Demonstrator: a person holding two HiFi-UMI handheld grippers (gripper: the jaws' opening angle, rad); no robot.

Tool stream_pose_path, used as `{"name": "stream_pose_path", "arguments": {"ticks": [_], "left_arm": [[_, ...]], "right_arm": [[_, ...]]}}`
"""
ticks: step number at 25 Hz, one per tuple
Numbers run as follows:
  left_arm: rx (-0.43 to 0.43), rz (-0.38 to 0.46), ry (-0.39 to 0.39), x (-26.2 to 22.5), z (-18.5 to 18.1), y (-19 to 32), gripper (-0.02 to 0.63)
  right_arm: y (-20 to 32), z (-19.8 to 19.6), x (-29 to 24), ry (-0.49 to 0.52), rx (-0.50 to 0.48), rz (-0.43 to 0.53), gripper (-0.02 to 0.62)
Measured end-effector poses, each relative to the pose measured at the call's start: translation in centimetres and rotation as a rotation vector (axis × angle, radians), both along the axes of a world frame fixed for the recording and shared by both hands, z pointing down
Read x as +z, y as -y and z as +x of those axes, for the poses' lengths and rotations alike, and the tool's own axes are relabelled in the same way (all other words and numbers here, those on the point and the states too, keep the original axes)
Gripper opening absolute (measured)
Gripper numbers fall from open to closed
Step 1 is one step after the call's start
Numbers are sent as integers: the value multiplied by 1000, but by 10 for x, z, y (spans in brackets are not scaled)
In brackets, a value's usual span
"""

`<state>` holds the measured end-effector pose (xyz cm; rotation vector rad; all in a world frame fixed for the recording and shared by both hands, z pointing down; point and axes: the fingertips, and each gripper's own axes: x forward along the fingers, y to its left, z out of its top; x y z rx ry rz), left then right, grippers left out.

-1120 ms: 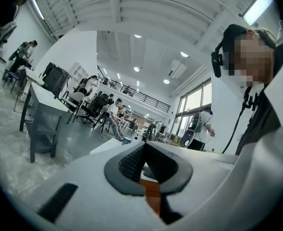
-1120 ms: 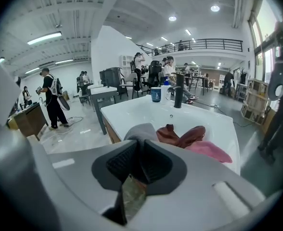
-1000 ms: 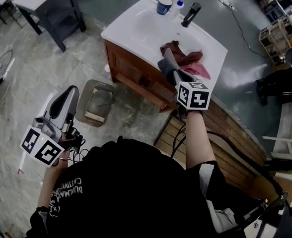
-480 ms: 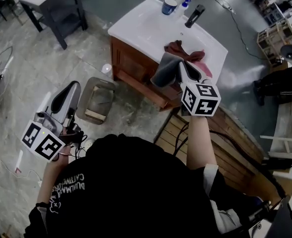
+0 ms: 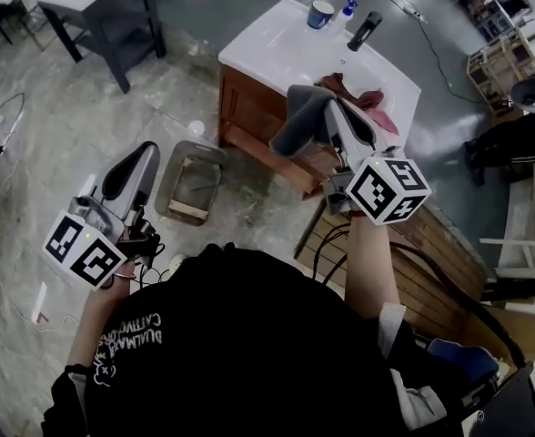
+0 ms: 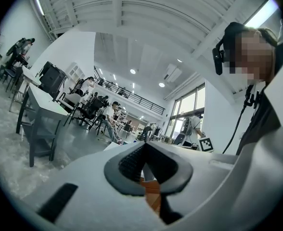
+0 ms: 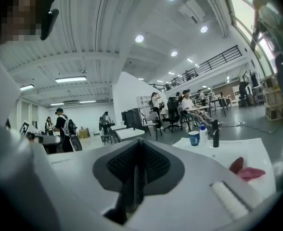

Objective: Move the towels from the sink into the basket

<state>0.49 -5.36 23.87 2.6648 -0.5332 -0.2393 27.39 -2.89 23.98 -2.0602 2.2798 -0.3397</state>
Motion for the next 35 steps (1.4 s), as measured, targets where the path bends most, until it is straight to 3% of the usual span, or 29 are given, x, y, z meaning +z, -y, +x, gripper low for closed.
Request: {"name": "stream_pose_path", "arguments": {"ticks": [6, 17, 20, 26, 31, 35], "left_arm": [[18, 18, -2, -10, -49, 9, -3], [110, 36, -5, -14, -107, 18, -3], [118, 64, -8, -13, -125, 20, -3], [254, 95, -4, 2, -142, 11, -3], [282, -10, -39, 38, -146, 19, -3], [284, -33, 18, 74, -138, 32, -2]], "right_arm": [[4, -78, -26, 32, -61, 62, 33], [16, -190, -27, 7, -93, 39, 33], [19, -216, -11, -10, -94, -2, 34], [30, -259, 29, -20, -118, -105, 34], [44, -276, 76, -9, -153, -225, 34], [63, -278, 116, 32, -184, -299, 34]]}}
